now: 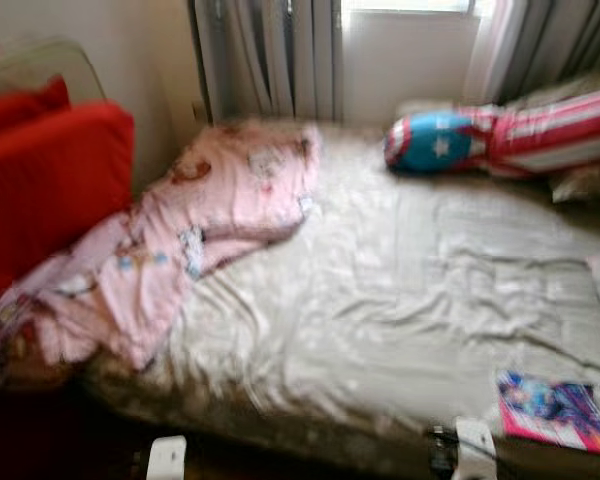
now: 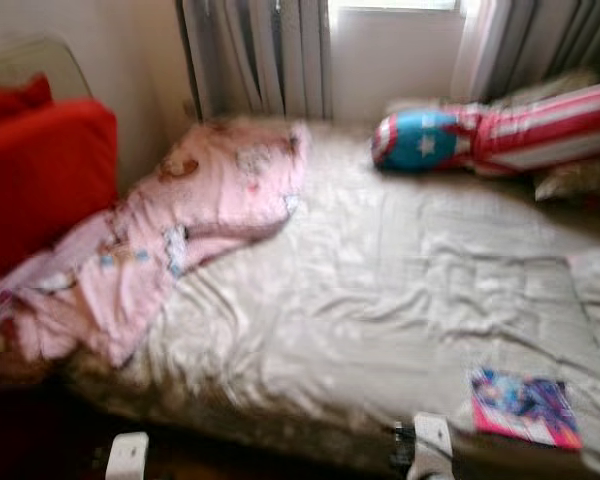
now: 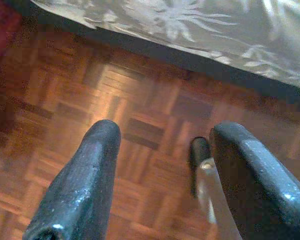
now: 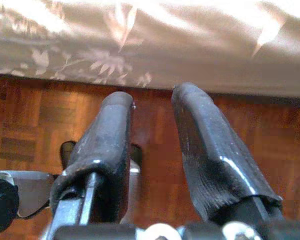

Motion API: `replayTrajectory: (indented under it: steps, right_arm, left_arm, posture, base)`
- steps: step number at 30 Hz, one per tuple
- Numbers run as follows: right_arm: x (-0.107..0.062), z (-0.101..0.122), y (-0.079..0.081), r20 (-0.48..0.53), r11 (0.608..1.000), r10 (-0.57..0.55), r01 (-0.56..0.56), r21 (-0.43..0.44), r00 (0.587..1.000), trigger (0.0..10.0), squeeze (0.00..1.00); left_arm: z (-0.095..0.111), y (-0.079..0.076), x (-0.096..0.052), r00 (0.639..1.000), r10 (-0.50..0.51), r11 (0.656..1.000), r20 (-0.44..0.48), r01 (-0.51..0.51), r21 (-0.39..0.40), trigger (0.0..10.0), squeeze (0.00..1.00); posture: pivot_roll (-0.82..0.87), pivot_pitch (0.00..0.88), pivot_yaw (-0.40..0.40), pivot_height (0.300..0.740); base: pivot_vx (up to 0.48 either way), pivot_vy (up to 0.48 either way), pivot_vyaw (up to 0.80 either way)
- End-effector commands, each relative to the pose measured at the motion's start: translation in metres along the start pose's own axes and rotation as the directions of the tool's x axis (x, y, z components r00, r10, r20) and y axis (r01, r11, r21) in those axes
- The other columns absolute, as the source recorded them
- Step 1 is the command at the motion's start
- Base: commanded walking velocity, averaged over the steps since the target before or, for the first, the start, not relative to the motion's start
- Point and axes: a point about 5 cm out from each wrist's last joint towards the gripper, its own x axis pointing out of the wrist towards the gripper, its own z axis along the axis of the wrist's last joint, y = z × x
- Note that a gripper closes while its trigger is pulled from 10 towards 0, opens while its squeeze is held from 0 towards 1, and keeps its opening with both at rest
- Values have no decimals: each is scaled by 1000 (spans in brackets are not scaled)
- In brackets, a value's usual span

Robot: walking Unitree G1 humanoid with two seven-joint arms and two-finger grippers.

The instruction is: Clean up the room

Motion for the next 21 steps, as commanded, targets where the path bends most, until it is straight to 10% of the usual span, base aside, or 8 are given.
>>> replayTrajectory:
  steps: [1,21]
  right_arm:
    - [-2,-3,-6,-7,1000,-18,18,6,1000,10000,0]
    - [-1,-3,-3,-7,1000,-15,15,4,1000,10000,0]
  left_arm:
    - [-2,-4,0,1000,-6,1000,-12,6,-5,10000,0]
    - [-1,-4,0,1000,-4,1000,-11,4,-7,10000,0]
  posture:
    - [-98,0,29,740]
    - [-93,0,30,740]
  base:
    - [0,480,0]
    - [0,480,0]
